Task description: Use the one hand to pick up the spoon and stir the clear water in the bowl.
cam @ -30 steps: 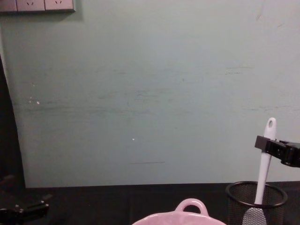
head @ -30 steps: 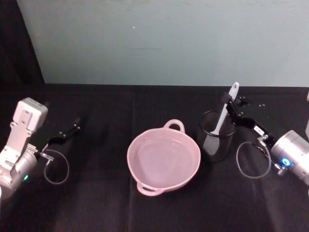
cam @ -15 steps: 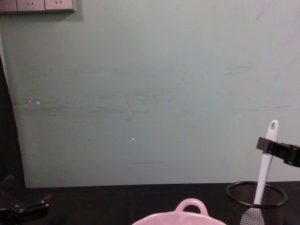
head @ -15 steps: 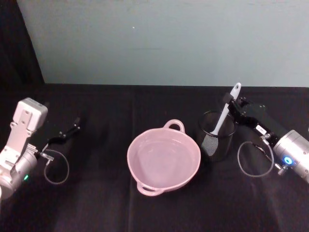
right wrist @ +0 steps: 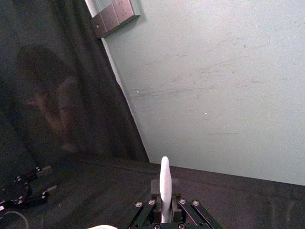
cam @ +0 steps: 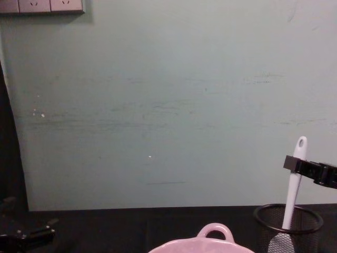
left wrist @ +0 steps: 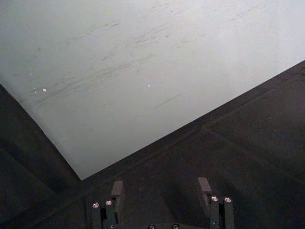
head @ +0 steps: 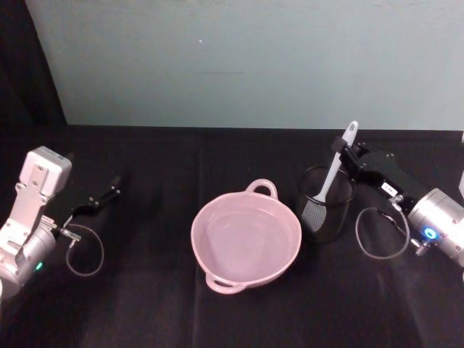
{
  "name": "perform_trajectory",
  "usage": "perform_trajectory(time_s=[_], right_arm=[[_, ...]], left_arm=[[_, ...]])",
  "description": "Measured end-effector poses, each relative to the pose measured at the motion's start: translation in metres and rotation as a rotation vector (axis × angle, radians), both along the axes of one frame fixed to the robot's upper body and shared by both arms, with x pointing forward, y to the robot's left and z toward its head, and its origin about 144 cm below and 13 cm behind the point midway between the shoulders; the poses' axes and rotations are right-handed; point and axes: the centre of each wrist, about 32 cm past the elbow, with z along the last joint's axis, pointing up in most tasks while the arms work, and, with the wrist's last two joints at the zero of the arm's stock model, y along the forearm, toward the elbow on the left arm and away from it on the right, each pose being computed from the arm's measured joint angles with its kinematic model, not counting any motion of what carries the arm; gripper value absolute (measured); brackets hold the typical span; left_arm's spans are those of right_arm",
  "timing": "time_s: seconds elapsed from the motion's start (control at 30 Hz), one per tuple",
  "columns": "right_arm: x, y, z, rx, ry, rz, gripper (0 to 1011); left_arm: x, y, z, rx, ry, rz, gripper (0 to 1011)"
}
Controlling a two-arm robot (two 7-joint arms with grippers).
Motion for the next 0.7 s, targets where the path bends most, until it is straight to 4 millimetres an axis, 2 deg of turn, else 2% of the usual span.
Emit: perform_trajectory(time_s=[0.7], right_arm=[[0.007,-0.010,-0.012,0.003,0.017,-0.023,125]], left_arm=[[0.000,0.000,0.000,0.000,0.000,0.000,1005]])
